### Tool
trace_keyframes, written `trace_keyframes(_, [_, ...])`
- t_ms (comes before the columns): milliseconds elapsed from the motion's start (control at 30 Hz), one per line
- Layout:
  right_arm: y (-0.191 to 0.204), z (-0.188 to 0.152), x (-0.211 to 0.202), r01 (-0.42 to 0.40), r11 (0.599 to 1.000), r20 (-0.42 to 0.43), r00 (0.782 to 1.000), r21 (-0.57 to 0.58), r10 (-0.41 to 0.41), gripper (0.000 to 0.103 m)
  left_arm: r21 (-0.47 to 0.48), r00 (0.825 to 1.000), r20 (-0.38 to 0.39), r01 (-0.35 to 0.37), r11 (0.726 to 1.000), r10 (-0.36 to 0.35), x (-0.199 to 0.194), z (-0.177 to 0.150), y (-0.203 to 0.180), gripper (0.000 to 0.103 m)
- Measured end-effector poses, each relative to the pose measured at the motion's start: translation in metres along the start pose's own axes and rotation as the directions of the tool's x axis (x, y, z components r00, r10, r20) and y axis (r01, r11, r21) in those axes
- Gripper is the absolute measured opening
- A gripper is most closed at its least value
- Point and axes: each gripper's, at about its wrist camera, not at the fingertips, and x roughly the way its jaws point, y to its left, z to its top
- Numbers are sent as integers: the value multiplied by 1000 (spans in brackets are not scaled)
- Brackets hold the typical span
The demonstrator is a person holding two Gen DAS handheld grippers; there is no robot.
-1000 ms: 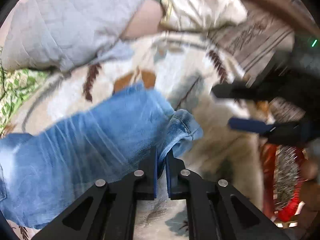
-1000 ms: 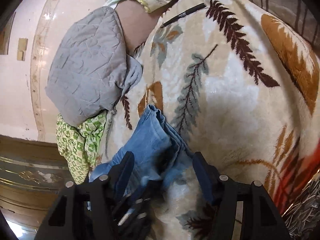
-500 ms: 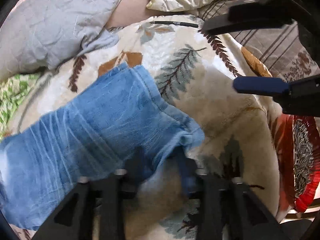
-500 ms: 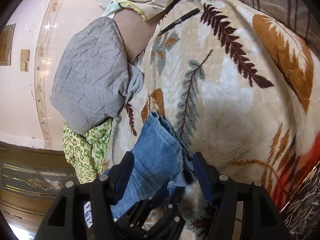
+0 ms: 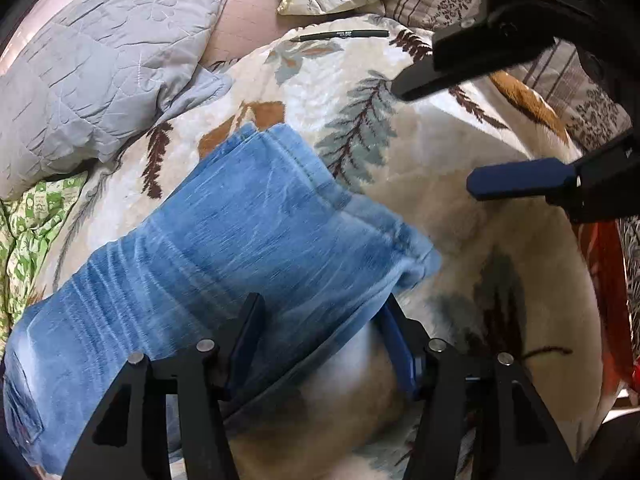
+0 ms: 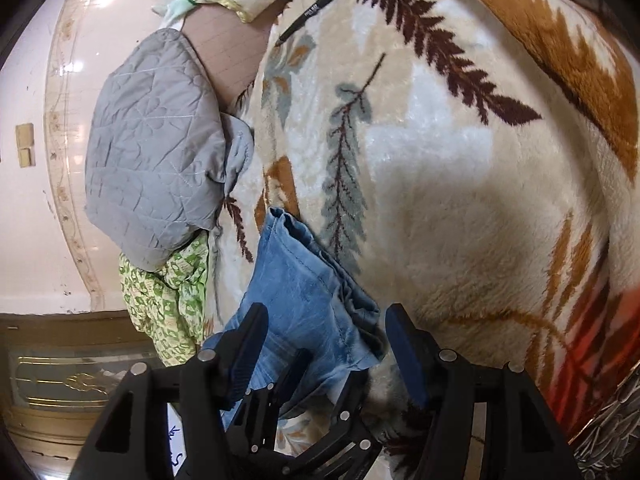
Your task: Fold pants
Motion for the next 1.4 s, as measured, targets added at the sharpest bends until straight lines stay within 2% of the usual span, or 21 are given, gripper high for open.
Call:
trace_keyframes(167, [5,-2,-2,-5,1000,15,1000,-5,5,64,35,998,-9,-58,998,58,11,3,-5,58])
trace_keyframes(233, [4,-2,-2,1,1000,15,1000,-5,-1,64,41,997,-4,-73,996,73,14,7,-6,43])
trace_keyframes(300, [1,0,0,6,1000,13,1000,3,-6,64,46,997,-1,-83,996,83,16,10,-3,20])
trace_keyframes(400, [-1,2,9,10,1000,-3,1000,6,-10,64,37,998,8,-61,997,60,15,8,5,13])
trace_keyframes(567, [13,1,36,19,999,-46,999,-39,-21,64,-126,997,30,72,989,-69,7,4,35,10])
trace_keyframes(700, [19,2,58,16,998,-86,996,-53,-21,64,-162,994,57,99,982,-91,-3,1,36,10])
trace_keyframes(800, [15,3,71,-18,1000,-120,993,-18,16,63,-175,993,76,106,979,-94,-11,-1,37,9])
trace_keyframes(867, [11,3,73,-20,1000,-131,991,1,20,40,-183,991,94,113,977,-97,-17,-1,39,9])
trace_keyframes(967, [21,1,68,-24,999,-117,993,-39,19,25,-207,988,111,124,971,-103,-23,-1,43,9])
trace_keyframes(1067, [38,-3,60,-27,994,-93,996,-106,17,23,-239,985,139,133,962,-102,-33,-1,49,9])
trace_keyframes(1200, [71,-17,48,-63,971,-56,997,-231,51,20,-311,977,193,147,939,-89,-52,-7,64,9])
trace_keyframes(1300, [100,-35,38,-122,932,-47,992,-341,113,19,-378,966,249,162,912,-68,-74,-19,79,9])
trace_keyframes(1400, [126,-60,34,-173,886,-56,985,-429,165,18,-459,954,297,186,869,-47,-94,-38,100,9])
